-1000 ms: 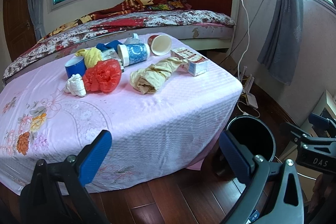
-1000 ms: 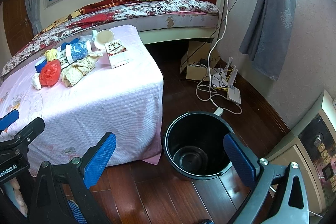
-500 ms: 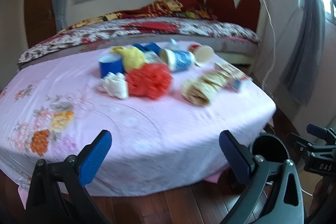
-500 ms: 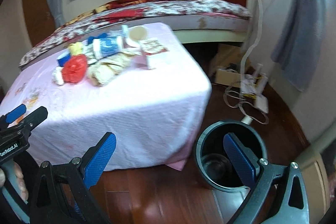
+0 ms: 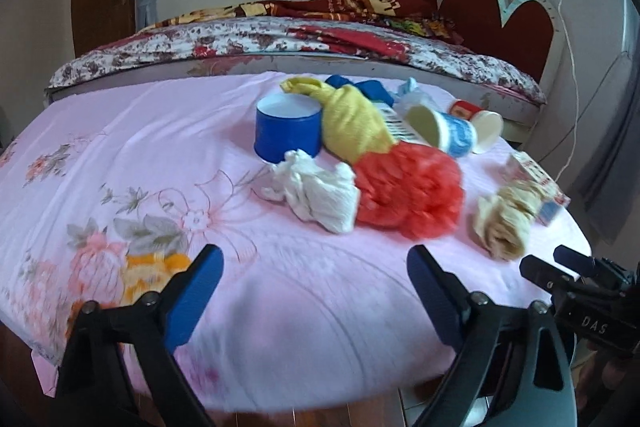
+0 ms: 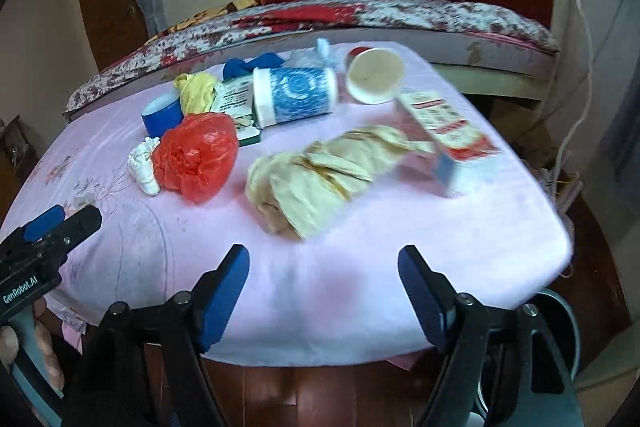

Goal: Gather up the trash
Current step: 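Grasp the white tissue with the left tool while the right tool grasps the beige cloth bundle, then carry the tissue and cloth bundle to the black bin and release both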

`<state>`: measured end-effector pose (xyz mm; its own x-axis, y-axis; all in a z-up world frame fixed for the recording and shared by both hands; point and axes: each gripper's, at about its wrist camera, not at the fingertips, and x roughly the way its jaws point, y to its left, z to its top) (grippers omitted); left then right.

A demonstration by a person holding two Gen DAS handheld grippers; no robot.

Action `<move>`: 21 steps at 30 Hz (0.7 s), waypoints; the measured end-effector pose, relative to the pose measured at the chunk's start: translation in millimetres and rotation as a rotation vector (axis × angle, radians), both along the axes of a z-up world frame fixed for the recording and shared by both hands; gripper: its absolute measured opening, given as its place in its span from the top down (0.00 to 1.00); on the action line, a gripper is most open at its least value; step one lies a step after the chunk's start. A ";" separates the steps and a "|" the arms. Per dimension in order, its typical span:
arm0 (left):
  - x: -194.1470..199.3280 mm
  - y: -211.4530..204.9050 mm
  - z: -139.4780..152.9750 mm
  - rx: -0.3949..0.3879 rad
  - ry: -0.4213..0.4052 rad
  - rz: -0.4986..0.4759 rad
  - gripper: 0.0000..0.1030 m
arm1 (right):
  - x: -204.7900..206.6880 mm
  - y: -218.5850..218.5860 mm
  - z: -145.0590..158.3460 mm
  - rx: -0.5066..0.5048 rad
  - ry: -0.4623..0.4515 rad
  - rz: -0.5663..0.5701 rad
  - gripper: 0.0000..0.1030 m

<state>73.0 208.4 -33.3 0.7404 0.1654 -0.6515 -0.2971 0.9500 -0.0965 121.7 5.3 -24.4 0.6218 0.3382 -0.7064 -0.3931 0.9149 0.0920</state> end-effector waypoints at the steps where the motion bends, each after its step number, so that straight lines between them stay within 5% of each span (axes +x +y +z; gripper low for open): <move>1: 4.8 2.9 -2.0 -0.002 0.003 -0.001 0.14 | 6.0 5.5 -1.9 0.000 0.003 0.000 0.27; 14: 53.4 27.3 -21.7 -0.098 0.041 -0.039 0.25 | 72.5 38.2 -10.2 -0.048 0.027 0.001 0.43; 21: 66.6 26.5 -26.4 -0.177 0.043 -0.091 0.53 | 77.5 33.5 -13.6 -0.046 0.034 0.015 0.56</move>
